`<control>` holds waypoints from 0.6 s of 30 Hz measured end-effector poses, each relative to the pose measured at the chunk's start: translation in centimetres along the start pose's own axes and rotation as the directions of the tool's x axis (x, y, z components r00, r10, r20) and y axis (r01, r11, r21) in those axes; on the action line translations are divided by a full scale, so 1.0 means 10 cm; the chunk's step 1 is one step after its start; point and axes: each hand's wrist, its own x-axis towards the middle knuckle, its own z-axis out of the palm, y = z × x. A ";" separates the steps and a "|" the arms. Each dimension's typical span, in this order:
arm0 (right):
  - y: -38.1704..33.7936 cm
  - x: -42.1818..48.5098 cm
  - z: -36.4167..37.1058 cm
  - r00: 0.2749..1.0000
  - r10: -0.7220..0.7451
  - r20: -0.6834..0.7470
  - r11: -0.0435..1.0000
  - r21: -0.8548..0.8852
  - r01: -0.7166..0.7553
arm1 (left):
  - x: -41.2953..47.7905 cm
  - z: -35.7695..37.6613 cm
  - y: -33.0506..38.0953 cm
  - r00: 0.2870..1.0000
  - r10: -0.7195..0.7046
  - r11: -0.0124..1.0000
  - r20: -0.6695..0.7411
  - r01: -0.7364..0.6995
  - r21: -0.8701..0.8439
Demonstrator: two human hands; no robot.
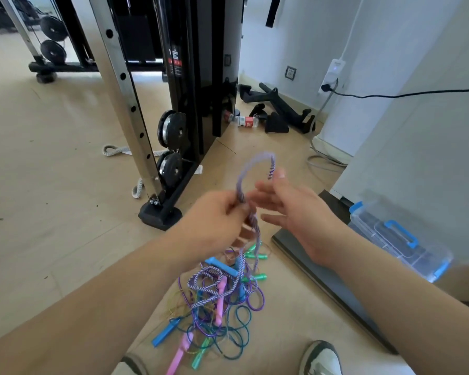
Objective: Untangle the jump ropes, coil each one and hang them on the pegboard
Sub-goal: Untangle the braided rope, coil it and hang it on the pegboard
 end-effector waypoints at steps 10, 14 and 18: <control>0.29 -0.14 -0.10 0.955 0.174 0.241 0.698 -0.714 0.053 | 0.11 -0.22 0.24 0.993 -0.061 0.720 -0.104 -0.028 -0.693; 0.10 -0.10 -0.02 0.999 -0.030 0.038 0.936 -0.351 0.041 | 0.06 -0.15 -0.07 0.988 -0.111 0.994 0.103 0.110 0.012; -0.13 -0.16 0.06 0.997 -0.078 -0.006 0.996 0.045 0.079 | -0.01 -0.02 -0.28 0.982 -0.033 0.843 0.186 -0.072 0.533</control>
